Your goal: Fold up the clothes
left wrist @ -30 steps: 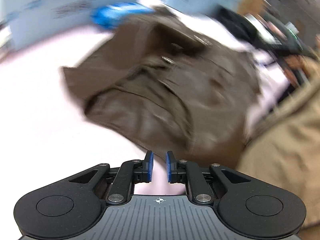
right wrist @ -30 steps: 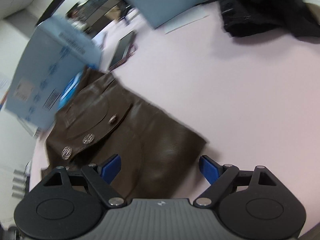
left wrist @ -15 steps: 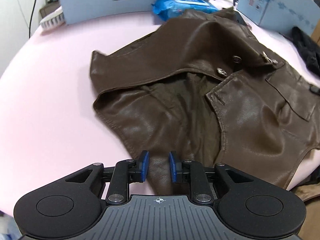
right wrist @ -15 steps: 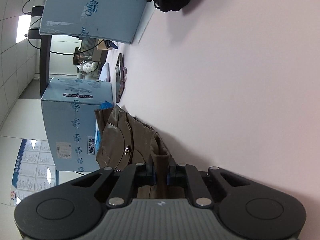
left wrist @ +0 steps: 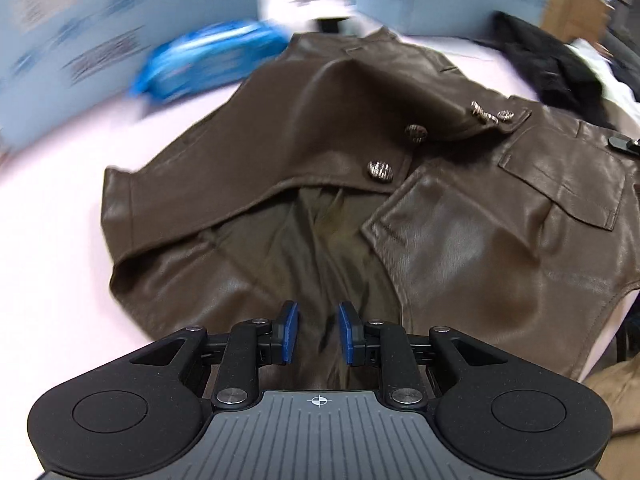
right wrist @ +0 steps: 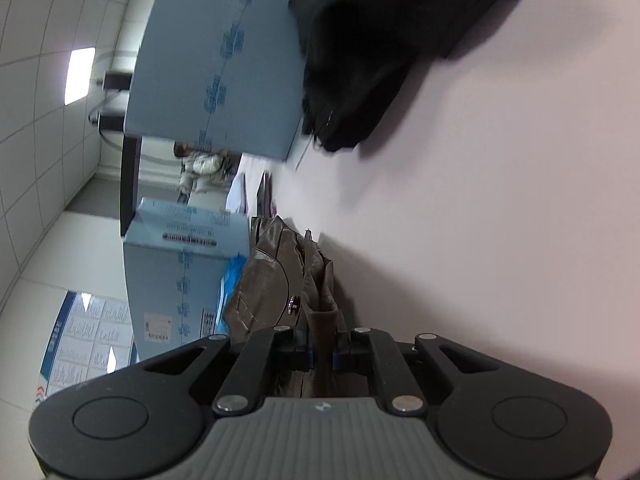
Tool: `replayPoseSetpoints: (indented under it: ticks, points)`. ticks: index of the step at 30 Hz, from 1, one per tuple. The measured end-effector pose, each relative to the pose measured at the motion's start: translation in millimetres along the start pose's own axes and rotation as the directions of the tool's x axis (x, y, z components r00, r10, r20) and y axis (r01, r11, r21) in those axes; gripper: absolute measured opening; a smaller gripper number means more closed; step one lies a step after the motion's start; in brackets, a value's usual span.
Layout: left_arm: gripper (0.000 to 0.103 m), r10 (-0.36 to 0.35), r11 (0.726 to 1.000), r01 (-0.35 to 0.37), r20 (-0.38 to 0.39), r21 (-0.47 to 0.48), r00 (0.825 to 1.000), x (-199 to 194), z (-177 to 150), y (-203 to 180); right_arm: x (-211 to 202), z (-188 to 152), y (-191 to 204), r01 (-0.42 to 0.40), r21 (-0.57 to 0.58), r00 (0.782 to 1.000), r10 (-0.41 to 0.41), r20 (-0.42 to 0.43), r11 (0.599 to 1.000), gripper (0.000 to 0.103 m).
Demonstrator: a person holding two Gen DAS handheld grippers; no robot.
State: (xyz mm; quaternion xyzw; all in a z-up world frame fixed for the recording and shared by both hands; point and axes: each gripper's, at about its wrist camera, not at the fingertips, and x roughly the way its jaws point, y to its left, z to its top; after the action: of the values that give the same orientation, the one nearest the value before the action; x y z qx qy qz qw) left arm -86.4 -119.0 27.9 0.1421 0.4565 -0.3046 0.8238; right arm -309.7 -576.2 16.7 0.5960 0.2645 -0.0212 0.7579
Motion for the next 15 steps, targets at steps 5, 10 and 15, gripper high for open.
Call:
replayPoseSetpoints:
  ticks: [5, 10, 15]
  points:
    - [0.022, -0.064, 0.985, 0.059, 0.026, 0.16, 0.998, 35, 42, -48, -63, 3, -17, 0.083, -0.015, 0.992, -0.081, 0.099, 0.996, 0.009]
    - [0.024, -0.068, 0.974, 0.069, -0.016, 0.214, 0.998, 26, 43, -37, -72, -17, -6, 0.332, -0.196, 0.943, -0.332, 0.036, 0.923, 0.029]
    - [0.025, -0.066, 0.982, 0.054, 0.066, 0.182, 0.996, -19, 26, -6, -101, -22, 28, 0.569, -0.264, 0.818, -0.502, 0.28, 0.779, 0.056]
